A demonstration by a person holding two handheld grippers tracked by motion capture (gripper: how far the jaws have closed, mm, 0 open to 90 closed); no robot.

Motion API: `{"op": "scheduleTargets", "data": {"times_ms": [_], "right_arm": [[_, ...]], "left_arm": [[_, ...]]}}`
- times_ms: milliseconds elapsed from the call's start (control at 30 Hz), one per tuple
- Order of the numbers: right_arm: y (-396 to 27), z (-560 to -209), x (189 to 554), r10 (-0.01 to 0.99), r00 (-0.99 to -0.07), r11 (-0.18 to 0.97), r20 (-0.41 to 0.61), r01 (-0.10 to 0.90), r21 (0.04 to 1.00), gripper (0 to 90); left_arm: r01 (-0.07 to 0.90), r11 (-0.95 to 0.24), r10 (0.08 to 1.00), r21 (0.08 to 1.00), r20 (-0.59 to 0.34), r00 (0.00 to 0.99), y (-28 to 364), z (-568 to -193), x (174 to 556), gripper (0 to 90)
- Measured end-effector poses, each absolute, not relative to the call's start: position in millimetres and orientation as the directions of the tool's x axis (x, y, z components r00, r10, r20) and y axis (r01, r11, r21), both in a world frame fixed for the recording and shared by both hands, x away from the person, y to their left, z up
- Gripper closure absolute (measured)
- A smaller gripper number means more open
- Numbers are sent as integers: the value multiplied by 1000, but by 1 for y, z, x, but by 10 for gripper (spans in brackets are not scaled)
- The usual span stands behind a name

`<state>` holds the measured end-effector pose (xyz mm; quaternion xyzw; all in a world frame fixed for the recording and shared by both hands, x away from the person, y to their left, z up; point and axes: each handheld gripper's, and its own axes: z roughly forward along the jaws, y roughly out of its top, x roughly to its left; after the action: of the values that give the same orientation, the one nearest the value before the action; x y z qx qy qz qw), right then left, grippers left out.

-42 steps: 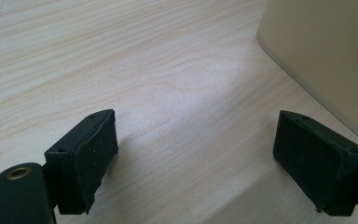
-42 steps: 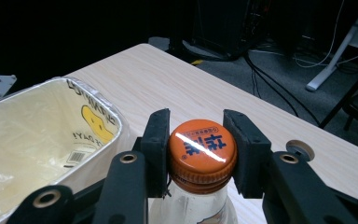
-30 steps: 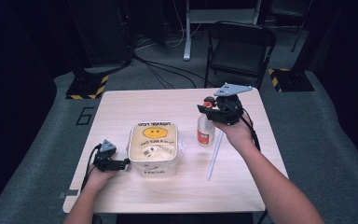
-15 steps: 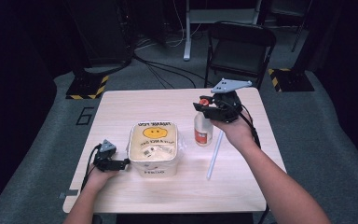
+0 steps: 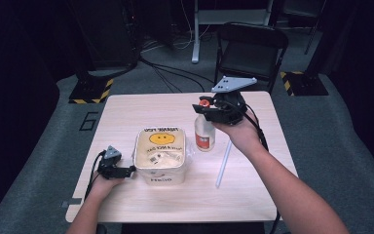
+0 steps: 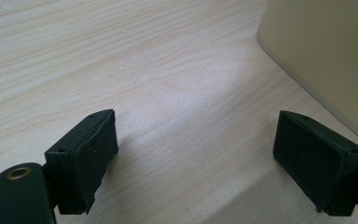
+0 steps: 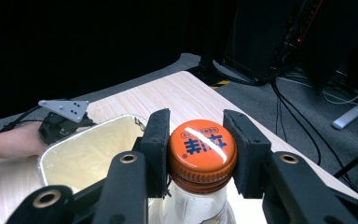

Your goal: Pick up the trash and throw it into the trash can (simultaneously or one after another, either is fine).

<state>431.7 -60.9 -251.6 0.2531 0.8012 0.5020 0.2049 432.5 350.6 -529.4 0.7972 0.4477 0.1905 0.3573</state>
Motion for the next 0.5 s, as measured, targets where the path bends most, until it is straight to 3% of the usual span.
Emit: {"op": "scheduleTargets", "data": {"times_ms": [500], "right_arm": [[-41,-224,426,573,-814,370,-92,156,916,619]], "left_arm": [[578,-344,850,740,-17,527,351,-529,432,136]]}}
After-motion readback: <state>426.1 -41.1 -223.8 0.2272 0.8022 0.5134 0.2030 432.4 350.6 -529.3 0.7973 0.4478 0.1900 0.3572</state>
